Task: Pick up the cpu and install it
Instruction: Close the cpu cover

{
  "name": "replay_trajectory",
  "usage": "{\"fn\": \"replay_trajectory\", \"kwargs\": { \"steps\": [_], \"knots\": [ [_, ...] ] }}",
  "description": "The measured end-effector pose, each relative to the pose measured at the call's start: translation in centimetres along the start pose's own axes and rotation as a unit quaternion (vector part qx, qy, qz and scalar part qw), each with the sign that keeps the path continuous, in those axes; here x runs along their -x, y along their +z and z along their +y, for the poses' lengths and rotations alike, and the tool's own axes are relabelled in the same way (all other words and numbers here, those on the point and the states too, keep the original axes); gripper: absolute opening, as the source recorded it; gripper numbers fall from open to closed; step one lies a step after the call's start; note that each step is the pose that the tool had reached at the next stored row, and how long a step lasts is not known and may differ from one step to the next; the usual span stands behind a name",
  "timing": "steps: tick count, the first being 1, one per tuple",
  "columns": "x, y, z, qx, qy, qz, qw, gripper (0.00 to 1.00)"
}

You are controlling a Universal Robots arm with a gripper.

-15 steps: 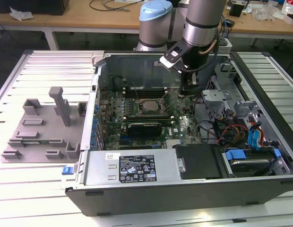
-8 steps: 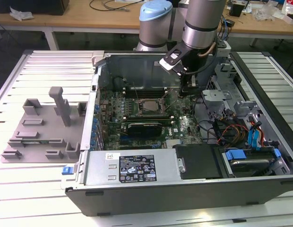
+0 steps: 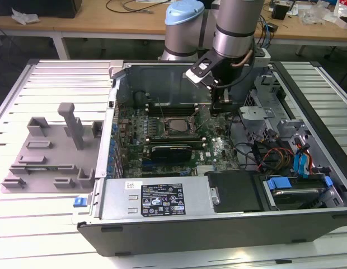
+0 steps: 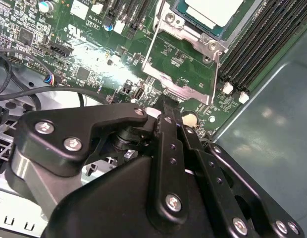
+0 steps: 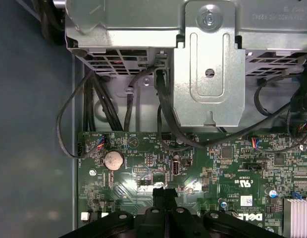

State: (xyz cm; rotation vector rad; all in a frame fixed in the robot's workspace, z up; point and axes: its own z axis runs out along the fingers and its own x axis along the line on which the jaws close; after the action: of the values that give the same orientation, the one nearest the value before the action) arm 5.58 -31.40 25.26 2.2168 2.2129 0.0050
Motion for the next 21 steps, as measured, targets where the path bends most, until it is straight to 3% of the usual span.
{"fn": "replay_trajectory", "kwargs": {
  "steps": [5,8,9,17,21],
  "knots": [
    [-0.10,-0.01,-0.66,0.0000,0.000,0.0000,1.0000,0.11],
    [-0.88,-0.02,-2.52,0.0000,0.000,0.0000,1.0000,0.11],
    [-0.99,-0.03,-2.75,0.0000,0.000,0.0000,1.0000,0.11],
    [-1.48,-0.04,-3.87,0.0000,0.001,0.0000,1.0000,0.11],
    [-1.86,-0.05,-4.75,0.0000,0.002,0.0000,1.0000,0.11]
  ]
}}
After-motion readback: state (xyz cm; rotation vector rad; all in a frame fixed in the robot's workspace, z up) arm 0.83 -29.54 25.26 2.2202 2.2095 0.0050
